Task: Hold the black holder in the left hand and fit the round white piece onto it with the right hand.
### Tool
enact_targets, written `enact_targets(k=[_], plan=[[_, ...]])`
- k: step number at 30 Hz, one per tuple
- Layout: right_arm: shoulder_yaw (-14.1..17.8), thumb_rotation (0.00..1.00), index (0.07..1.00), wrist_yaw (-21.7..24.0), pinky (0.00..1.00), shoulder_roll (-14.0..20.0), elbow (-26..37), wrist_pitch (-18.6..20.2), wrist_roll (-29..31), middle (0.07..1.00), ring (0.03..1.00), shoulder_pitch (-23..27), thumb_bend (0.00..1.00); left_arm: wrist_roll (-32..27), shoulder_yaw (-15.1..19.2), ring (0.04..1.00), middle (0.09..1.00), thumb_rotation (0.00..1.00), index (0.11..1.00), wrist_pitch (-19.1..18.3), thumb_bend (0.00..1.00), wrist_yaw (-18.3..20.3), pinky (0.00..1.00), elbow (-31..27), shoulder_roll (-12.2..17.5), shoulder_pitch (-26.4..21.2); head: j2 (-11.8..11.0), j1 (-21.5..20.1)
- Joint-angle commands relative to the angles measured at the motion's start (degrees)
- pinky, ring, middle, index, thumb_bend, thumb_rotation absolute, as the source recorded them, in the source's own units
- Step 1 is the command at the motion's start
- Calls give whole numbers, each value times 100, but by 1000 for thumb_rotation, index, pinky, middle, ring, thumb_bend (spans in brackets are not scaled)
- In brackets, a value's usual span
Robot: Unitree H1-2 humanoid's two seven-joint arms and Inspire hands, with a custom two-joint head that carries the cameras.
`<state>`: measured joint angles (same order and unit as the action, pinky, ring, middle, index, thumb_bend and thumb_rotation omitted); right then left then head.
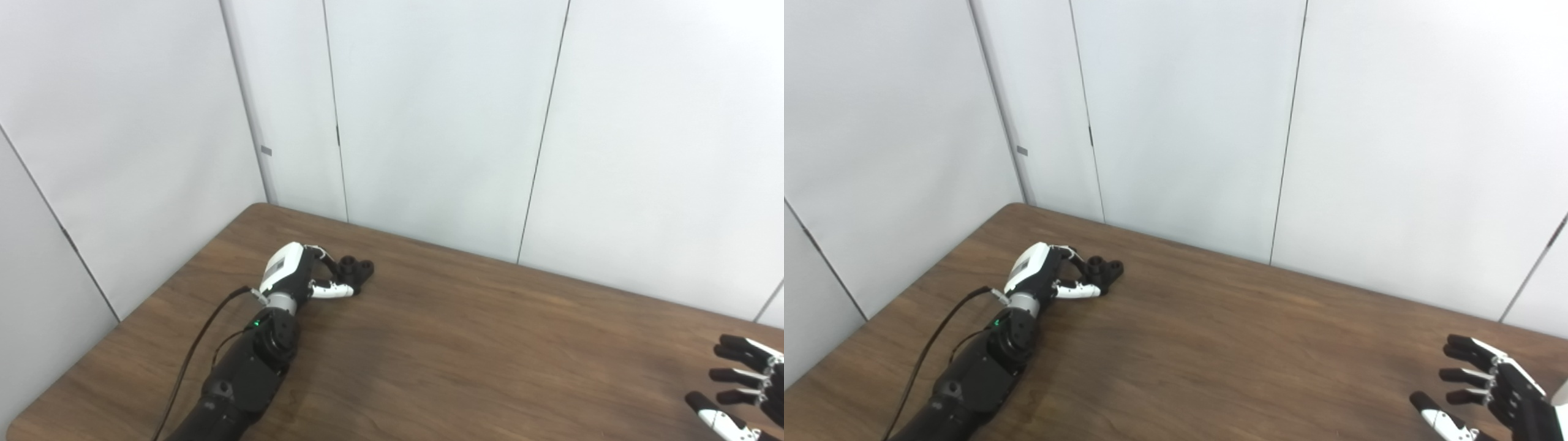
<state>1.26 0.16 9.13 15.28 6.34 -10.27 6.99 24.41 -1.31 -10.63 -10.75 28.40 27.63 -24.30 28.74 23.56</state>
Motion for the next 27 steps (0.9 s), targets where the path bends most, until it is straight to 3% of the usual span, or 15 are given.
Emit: enact_targets(k=[1, 8, 16, 22, 27], plan=[[44, 0, 717, -26, 513, -4, 185, -78, 24, 730, 638, 174, 369, 38, -95, 963, 868, 53, 484, 77, 524, 36, 943, 86, -25, -11, 4, -22], [36, 0, 713, -36, 503, -39, 211, -57, 14, 722, 626, 188, 374, 192, -370, 962, 864, 54, 484, 291, 524, 22, 965, 33, 21, 107, 50, -134], [-3, 0, 714, -68, 520, -103, 175, -87, -96, 721, 644, 212, 400, 291, -928, 969, 875, 53, 484, 1051, 524, 372, 977, -690, 120, 407, 117, -474], [-29, 0, 725, -124, 502, -171, 72, -146, -177, 711, 590, 235, 441, 533, -1416, 954, 865, 56, 484, 1752, 524, 583, 957, -1205, 131, 534, 216, -843], [-16, 0, 725, -107, 495, -234, 21, -150, -78, 711, 585, 240, 450, 651, -1855, 971, 880, 59, 483, 2197, 525, 1024, 979, -1593, 25, 501, 311, -1188]])
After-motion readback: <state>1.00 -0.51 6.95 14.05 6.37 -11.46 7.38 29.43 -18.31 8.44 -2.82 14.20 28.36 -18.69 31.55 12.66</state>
